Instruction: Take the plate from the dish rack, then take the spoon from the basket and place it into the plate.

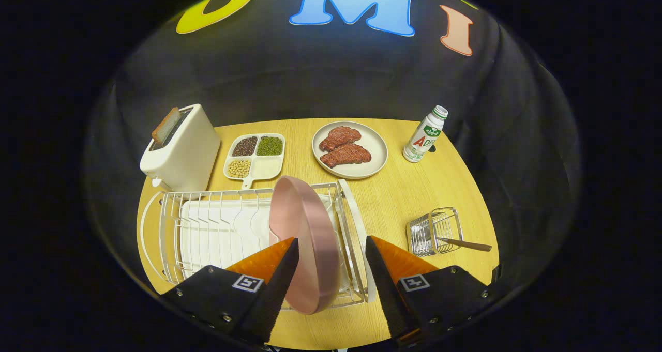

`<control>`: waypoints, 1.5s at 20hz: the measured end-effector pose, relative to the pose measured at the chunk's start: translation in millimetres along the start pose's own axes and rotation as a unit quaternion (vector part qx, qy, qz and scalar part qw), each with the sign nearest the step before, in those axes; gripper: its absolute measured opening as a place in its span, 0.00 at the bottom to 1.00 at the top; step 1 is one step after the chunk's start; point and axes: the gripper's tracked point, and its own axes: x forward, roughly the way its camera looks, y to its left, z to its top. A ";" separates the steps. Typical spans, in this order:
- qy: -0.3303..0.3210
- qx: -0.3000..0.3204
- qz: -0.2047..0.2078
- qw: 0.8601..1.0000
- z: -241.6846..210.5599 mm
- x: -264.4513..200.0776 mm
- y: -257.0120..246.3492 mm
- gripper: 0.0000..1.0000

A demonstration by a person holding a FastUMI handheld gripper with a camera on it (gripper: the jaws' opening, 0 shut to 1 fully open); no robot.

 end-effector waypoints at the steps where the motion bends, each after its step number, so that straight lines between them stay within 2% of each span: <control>1: 0.004 -0.001 -0.003 1.000 -2.6 4.3 0.3 0.73; 2: 0.005 -0.004 -0.014 1.000 -4.9 7.8 -3.8 0.65; 5: 0.000 0.001 -0.011 1.000 -1.6 9.7 2.3 0.25; 8: 0.009 -0.031 -0.015 0.999 -4.9 6.4 7.4 0.13; 16: -0.014 -0.109 -0.110 0.988 26.1 -26.7 8.9 0.13; 23: -0.052 -0.080 -0.086 0.992 59.5 -68.6 -13.7 0.12; 27: -0.072 -0.071 -0.042 0.994 60.8 -98.0 -42.3 0.12; 30: -0.072 -0.048 -0.005 0.996 43.3 -117.4 -81.3 0.12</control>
